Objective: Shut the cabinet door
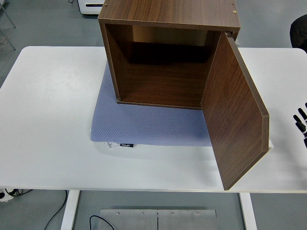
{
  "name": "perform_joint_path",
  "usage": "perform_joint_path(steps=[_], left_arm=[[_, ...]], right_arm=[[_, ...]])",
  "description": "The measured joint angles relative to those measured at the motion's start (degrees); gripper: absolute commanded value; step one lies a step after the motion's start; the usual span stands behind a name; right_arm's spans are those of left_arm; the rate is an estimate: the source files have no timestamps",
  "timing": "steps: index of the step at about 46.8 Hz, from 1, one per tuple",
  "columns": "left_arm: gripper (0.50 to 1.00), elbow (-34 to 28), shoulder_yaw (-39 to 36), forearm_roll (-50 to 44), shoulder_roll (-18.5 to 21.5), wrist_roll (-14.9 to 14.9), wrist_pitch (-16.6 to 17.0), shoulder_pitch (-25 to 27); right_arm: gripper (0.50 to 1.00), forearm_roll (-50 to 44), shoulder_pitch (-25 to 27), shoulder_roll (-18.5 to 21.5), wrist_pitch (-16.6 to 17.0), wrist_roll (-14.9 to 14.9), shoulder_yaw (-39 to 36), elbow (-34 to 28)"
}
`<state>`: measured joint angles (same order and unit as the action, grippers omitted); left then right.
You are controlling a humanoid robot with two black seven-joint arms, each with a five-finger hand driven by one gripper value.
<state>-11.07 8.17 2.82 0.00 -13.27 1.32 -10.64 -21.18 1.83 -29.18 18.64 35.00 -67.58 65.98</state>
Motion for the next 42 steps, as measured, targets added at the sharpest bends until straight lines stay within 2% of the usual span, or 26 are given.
perform_joint_path(steps=[42], left_arm=[[1.000, 0.00, 0.09, 0.00, 0.00, 0.00, 0.09, -0.16]], right_arm=[[1.000, -0.09, 0.15, -0.98, 0.50, 0.00, -0.27, 1.22]])
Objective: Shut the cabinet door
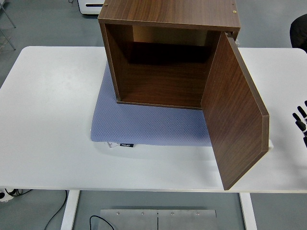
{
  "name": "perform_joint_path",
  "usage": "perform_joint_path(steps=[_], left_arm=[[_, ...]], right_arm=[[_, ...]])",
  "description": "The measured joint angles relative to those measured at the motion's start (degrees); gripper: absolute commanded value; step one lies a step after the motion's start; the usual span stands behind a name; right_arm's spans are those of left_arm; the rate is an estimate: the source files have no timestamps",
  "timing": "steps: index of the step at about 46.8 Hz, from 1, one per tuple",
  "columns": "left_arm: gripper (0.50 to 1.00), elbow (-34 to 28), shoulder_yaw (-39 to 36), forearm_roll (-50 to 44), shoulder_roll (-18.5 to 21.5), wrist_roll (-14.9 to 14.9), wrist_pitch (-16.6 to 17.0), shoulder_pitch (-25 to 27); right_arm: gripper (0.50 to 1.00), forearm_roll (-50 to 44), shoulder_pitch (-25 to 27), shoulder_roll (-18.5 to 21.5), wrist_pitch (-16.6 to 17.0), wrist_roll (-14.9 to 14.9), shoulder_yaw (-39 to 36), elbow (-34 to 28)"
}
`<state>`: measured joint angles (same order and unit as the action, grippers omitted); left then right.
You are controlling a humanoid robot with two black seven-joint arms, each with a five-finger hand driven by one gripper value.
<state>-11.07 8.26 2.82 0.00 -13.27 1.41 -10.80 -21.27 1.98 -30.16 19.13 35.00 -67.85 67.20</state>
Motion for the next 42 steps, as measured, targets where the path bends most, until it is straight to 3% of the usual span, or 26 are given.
perform_joint_path(steps=[23, 42], left_arm=[[1.000, 0.00, 0.00, 0.00, 0.00, 0.00, -0.02, 0.02], [1.000, 0.00, 0.00, 0.00, 0.00, -0.01, 0.00, 0.03]], right_arm=[[1.000, 0.00, 0.21, -1.85, 1.95, 0.00, 0.02, 0.22], [1.000, 0.03, 1.28, -6.13, 4.85, 0.00, -0.08, 0.23]])
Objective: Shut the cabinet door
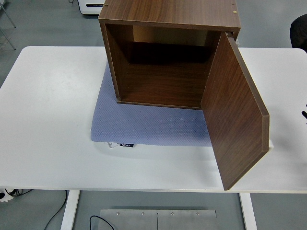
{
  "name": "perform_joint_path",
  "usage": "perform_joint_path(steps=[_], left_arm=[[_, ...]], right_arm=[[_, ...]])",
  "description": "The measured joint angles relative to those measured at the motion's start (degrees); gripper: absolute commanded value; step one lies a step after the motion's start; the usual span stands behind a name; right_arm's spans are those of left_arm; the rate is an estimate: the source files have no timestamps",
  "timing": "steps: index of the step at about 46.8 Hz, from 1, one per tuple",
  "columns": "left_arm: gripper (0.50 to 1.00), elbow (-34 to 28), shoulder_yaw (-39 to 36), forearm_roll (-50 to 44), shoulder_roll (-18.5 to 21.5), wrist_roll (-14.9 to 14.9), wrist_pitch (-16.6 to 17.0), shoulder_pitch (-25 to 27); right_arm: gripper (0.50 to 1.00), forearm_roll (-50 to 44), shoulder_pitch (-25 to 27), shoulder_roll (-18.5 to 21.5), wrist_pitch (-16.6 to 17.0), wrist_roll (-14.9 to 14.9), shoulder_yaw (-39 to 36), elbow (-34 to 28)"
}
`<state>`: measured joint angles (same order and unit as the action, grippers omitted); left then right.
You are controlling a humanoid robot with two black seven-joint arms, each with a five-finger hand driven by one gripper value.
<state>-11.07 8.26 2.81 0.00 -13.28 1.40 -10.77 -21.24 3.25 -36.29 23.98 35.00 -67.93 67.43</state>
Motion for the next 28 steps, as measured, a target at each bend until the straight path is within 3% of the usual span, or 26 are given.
perform_joint_path(steps=[28], left_arm=[[1.000, 0.00, 0.00, -0.01, 0.00, 0.00, 0.00, -0.02]], right_arm=[[1.000, -0.03, 2.65, -7.78, 10.99, 0.00, 0.05, -0.02]])
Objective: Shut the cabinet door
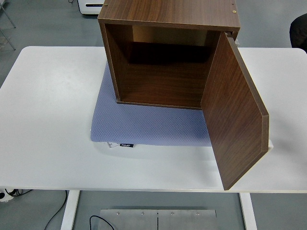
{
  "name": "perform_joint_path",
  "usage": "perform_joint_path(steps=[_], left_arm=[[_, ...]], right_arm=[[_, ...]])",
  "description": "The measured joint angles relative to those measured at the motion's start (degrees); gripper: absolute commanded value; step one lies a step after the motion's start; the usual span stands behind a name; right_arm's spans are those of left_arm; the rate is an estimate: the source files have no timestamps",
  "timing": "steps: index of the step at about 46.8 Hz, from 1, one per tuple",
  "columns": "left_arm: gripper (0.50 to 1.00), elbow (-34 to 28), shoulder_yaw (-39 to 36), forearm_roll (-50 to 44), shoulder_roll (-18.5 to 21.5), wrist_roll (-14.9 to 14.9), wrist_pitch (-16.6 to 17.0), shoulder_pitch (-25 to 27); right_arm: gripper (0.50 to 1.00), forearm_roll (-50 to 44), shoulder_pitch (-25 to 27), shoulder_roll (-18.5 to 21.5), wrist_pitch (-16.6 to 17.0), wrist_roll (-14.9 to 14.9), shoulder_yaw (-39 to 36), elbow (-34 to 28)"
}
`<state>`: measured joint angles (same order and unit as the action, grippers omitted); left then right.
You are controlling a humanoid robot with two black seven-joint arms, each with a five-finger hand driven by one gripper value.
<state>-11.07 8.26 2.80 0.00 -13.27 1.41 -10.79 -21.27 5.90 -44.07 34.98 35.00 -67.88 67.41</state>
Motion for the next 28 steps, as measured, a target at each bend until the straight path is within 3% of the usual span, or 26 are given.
perform_joint_path(steps=[28], left_arm=[[1.000, 0.00, 0.00, 0.01, 0.00, 0.00, -0.02, 0.00]], right_arm=[[1.000, -2.49, 1.47, -4.40, 0.03, 0.00, 0.05, 0.67]])
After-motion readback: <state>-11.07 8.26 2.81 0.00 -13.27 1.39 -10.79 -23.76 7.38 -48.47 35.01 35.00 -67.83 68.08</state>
